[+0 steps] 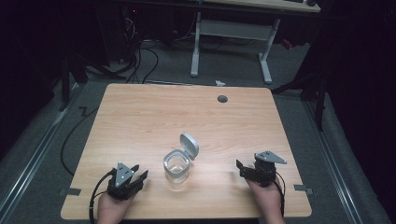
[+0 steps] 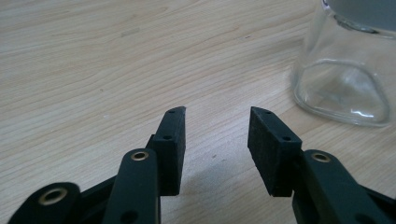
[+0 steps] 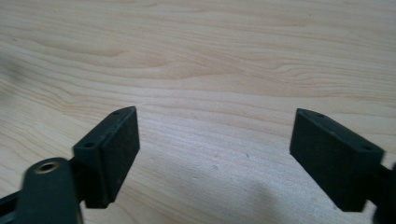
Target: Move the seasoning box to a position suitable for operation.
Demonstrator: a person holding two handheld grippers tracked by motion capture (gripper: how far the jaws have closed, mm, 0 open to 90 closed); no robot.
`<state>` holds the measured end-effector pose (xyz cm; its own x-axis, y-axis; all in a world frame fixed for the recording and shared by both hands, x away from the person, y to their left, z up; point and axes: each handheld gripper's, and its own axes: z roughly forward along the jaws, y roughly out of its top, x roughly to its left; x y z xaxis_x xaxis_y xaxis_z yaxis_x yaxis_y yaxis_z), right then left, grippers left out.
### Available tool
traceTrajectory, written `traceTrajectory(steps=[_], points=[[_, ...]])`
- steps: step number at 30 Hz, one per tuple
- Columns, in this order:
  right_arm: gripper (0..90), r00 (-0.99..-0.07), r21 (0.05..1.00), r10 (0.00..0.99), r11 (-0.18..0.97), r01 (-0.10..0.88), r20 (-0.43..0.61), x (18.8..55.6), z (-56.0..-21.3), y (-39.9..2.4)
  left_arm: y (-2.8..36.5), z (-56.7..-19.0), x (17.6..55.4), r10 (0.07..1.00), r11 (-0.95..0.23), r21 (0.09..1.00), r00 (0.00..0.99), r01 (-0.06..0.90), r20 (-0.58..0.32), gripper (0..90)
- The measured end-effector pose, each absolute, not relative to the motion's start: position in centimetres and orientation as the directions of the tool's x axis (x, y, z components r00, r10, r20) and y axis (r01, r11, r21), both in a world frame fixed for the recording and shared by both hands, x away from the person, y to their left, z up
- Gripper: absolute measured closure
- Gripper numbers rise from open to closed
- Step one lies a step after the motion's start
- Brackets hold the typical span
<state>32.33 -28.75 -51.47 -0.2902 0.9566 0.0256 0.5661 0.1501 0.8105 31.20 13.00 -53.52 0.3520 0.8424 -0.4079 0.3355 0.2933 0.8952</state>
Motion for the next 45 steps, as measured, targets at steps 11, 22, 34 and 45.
traceTrajectory(steps=[11,22,34,45], points=[[36.5,-0.355,0.82,0.932,0.143,0.554,0.077,31.0,-51.9,-28.9,11.1,-53.1,32.9,0.834,0.314,0.895,0.358,0.317,-0.42,59.7],[62.1,-0.381,0.837,0.922,0.161,0.523,0.061,30.5,-51.8,-27.3,9.1,-53.0,34.6,0.812,0.335,0.886,0.378,0.322,-0.445,86.6],[72.9,-0.4,0.84,0.913,0.154,0.52,0.08,30.3,-52.0,-27.1,7.4,-53.2,33.3,0.798,0.298,0.893,0.426,0.337,-0.426,90.0],[72.5,-0.4,0.839,0.912,0.143,0.525,0.095,30.3,-52.1,-27.0,7.2,-53.2,31.7,0.795,0.296,0.89,0.426,0.347,-0.431,90.0]])
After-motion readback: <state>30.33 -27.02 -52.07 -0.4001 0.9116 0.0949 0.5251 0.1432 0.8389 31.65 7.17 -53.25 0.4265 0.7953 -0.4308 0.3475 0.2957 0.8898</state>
